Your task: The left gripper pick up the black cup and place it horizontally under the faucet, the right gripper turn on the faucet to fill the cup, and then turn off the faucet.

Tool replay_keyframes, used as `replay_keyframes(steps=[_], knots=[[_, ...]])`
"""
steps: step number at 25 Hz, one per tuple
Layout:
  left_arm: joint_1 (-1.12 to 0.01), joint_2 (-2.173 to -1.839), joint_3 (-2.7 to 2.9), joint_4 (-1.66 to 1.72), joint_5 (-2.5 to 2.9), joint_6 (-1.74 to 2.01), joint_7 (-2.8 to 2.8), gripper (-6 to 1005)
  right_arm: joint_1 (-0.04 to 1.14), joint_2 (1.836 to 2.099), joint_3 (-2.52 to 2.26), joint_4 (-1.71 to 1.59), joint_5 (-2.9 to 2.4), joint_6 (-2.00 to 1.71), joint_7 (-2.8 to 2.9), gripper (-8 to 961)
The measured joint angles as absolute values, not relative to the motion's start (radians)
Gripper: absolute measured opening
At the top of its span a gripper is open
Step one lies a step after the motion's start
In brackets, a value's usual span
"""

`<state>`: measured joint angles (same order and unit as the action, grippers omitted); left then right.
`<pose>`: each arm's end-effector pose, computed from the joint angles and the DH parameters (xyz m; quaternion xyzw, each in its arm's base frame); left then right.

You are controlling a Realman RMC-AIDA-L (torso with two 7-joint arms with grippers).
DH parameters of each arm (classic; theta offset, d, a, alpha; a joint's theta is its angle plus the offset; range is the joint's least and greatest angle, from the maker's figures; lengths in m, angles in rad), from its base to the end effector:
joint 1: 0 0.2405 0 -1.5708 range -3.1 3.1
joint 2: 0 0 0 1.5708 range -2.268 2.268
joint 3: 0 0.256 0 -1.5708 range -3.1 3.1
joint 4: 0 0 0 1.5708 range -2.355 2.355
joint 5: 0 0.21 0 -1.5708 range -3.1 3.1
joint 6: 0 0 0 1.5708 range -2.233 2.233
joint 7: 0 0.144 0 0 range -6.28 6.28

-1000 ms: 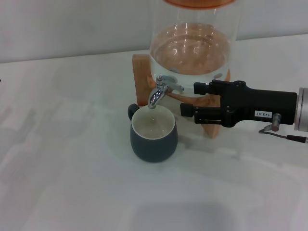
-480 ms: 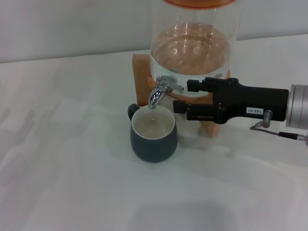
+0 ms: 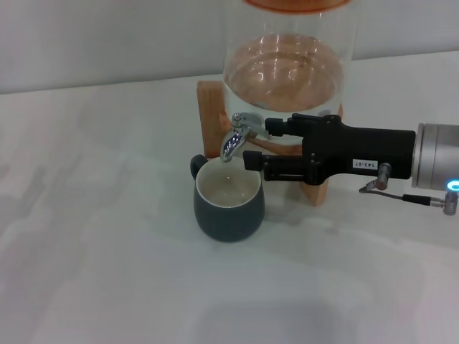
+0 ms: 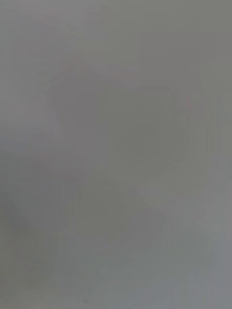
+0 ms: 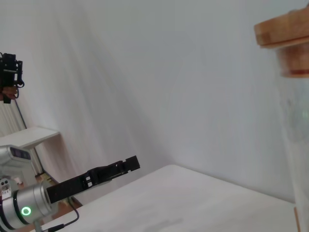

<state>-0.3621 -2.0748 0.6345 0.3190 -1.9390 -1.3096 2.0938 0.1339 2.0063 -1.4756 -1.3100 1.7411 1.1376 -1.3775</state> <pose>-0.3364 0.3185 0.0319 -0.7109 -0.3411 -0.4358 0.4338 0.1933 0.3066 0.0189 -0.9088 0.2237 0.2995 0.1854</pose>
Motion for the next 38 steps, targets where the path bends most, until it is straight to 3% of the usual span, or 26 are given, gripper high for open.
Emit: replay_keyframes(steps=[38], knots=[[-0.356,-2.077,0.643,0.393,-1.930,-1.328,2.056,760,0.124,2.005,-1.365,-1.279,1.750,1.383,-1.399,807]])
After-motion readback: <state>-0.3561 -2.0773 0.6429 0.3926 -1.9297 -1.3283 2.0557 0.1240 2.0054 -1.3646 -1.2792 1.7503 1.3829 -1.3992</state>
